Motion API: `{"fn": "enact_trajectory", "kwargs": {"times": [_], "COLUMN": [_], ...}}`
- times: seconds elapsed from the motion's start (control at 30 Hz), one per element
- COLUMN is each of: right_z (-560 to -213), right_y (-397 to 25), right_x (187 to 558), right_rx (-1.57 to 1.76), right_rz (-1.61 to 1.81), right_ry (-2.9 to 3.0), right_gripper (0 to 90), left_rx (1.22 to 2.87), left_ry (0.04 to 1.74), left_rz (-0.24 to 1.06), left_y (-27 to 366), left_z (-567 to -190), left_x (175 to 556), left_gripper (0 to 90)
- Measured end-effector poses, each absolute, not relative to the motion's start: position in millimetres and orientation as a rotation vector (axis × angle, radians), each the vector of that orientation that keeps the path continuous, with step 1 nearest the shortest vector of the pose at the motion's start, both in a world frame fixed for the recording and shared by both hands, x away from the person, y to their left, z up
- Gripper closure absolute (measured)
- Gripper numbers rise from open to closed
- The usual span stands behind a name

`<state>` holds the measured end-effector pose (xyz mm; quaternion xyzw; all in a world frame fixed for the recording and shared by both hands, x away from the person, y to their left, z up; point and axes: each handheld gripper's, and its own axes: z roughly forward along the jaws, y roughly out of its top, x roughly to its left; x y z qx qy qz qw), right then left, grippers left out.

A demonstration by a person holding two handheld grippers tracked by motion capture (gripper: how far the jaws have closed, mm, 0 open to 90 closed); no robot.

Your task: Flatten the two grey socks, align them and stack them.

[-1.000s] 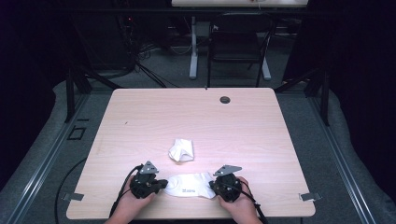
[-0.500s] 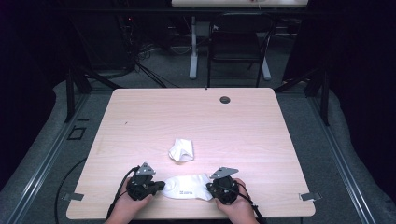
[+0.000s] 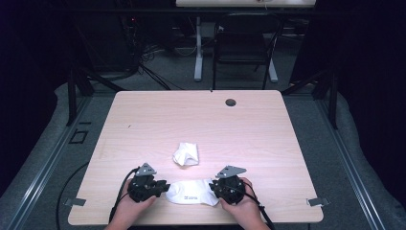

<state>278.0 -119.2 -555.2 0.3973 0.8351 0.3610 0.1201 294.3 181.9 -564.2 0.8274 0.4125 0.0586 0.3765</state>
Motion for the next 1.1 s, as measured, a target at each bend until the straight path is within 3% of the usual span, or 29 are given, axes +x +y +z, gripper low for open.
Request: {"fn": "enact_trajectory", "kwargs": {"times": [0.53,1.1], "right_z": [-540.2,-526.4], "right_y": [-102.8,-67.9], "right_x": [296.3,328.9], "right_rx": [1.089,1.015], "right_rz": [1.018,0.97], "right_ry": [2.436,2.454], "right_gripper": [68.7,75.3], "left_rx": [2.09,2.094], "left_ry": [1.086,1.07], "left_rz": [0.19,0.19], "left_y": [190.6,187.2], "left_z": [-564.6,-566.8], "left_x": [306.3,307.0], "left_gripper": [65.6,63.4]}}
